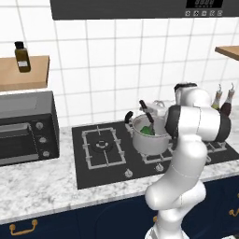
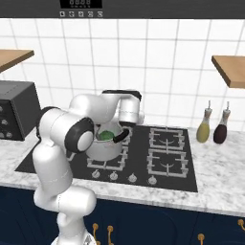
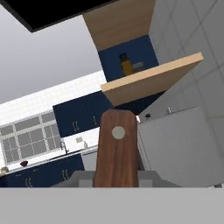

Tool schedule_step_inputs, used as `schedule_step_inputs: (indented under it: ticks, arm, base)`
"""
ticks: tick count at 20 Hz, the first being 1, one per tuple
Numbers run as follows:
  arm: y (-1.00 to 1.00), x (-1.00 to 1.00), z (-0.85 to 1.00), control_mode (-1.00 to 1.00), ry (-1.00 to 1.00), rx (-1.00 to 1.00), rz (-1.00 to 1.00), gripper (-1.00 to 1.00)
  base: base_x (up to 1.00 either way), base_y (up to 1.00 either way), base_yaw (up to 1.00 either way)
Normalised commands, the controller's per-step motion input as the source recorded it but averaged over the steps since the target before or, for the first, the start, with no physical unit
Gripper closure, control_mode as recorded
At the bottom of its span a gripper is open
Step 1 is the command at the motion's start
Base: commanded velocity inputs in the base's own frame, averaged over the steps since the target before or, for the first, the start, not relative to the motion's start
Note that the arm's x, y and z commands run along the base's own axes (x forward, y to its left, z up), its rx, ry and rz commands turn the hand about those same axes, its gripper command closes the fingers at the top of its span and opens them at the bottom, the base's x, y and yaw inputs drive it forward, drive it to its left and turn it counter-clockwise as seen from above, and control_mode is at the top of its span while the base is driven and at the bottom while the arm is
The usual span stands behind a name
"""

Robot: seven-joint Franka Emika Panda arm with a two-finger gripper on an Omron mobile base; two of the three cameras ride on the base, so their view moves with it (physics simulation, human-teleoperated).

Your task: Put the avocado and broccoli in the pot. Retrieve the spatula and lightly stir the vegetables in the pot.

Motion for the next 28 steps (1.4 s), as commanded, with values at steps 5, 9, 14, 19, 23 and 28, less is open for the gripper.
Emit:
schedule_step_inputs:
  ticks: [5, 9, 14, 19, 23, 28]
  arm:
    - [-0.04, -0.09, -0.32, -1.00, -0.28, -0.01, 0.01, 1.00]
    - [-0.33, 0.17, -0.01, -1.00, -0.13, -0.02, -0.01, 1.00]
    - [0.36, -0.32, 0.21, -1.00, -0.02, 0.20, 0.01, 1.00]
    - [0.24, -0.08, 0.03, -1.00, 0.03, 0.27, 0.01, 1.00]
    - [0.08, -0.03, -0.01, -1.00, 0.02, 0.18, 0.00, 1.00]
    - [0.18, -0.08, 0.01, -1.00, 0.00, -0.06, 0.00, 1.00]
  base:
    - [0.00, 0.00, 0.00]
    - [0.00, 0.00, 0.00]
    - [0.00, 0.00, 0.00]
    - [0.00, 0.00, 0.00]
    - [0.00, 0.00, 0.00]
    - [0.00, 0.00, 0.00]
